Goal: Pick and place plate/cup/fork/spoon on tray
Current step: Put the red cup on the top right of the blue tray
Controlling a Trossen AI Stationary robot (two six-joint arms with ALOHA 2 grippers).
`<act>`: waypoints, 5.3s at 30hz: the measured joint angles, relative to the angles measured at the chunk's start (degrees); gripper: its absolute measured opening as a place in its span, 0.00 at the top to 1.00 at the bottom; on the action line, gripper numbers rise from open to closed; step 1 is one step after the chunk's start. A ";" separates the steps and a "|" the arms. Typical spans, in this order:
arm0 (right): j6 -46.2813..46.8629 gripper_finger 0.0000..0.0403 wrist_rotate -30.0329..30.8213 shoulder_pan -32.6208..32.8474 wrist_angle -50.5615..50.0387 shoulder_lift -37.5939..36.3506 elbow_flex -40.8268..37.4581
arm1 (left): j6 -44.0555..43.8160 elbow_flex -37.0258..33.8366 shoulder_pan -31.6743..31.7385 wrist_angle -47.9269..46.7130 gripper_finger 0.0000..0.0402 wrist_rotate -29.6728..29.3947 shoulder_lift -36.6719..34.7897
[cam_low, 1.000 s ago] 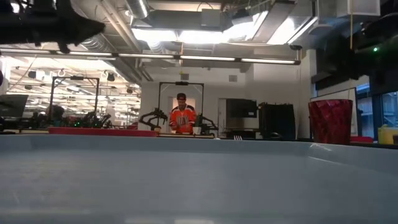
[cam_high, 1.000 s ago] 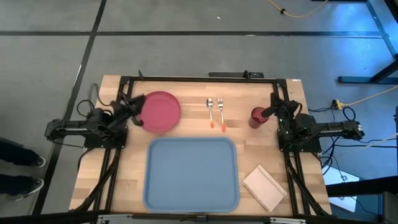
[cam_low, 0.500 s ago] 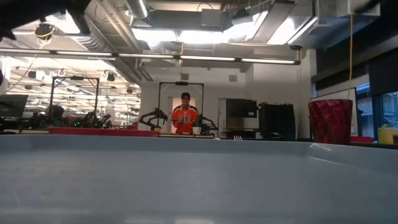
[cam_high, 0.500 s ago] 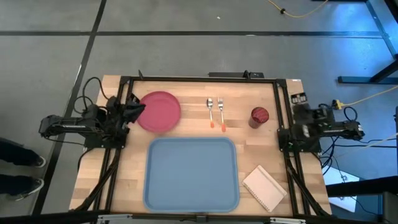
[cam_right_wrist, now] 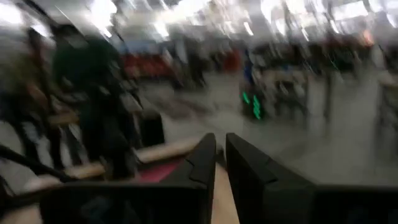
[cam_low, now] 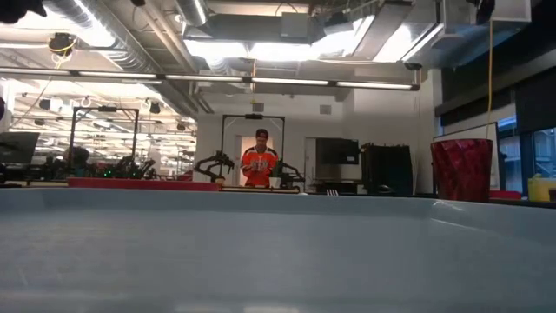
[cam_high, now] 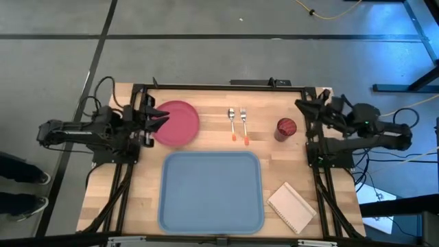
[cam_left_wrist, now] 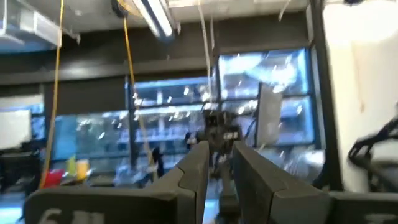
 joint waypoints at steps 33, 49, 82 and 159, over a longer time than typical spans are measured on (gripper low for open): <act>27.19 0.89 -6.67 -0.04 -51.99 37.88 21.59 | -6.89 7.11 0.00 -20.12 0.83 -0.22 10.41; 50.53 0.89 -5.38 -8.37 -54.87 45.55 21.55 | -6.88 7.11 0.00 -20.14 0.83 -0.22 10.41; 52.99 0.89 -12.18 -12.68 -53.57 48.49 15.58 | -6.88 7.11 -0.02 -20.16 0.83 -0.20 10.41; 48.05 0.97 -5.98 -3.44 -46.08 53.35 24.51 | -6.86 7.11 -0.01 -20.22 0.83 -0.22 10.39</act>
